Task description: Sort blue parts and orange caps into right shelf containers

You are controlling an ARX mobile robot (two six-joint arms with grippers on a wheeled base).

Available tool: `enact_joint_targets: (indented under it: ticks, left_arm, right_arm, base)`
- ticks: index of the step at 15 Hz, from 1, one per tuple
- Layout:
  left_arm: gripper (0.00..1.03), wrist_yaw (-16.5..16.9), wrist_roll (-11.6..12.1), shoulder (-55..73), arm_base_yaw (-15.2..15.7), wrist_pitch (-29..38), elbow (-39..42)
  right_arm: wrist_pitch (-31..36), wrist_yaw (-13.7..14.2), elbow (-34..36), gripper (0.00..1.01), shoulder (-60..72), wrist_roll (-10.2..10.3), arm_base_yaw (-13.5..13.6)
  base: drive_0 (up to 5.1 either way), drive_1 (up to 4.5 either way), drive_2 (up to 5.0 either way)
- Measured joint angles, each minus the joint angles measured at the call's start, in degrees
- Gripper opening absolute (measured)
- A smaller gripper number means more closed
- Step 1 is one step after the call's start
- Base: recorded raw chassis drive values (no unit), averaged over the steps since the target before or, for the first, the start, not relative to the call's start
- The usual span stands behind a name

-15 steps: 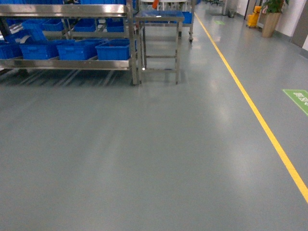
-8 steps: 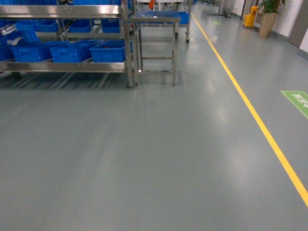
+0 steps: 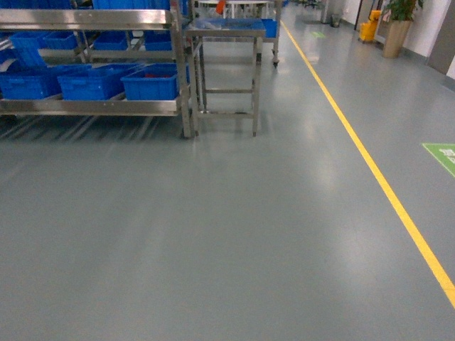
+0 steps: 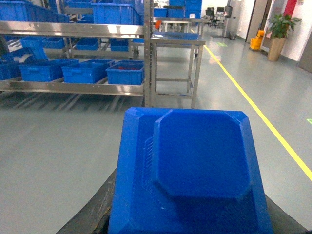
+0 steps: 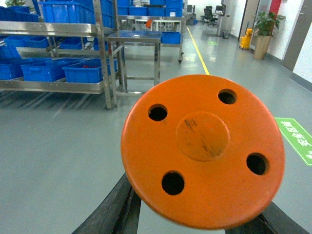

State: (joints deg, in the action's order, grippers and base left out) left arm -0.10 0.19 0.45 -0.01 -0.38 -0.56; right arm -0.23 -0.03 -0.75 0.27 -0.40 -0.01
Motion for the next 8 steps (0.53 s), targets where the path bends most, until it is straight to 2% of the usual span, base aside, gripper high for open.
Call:
enact_joint_targets:
  ticks: [8]
  left_arm:
    - [0.44, 0.1, 0.0, 0.0, 0.0, 0.0, 0.0]
  right_arm:
    - [-0.1, 0.0, 0.0, 0.41, 0.0, 0.0, 0.0]
  base:
    - [0.0, 4.34, -4.3]
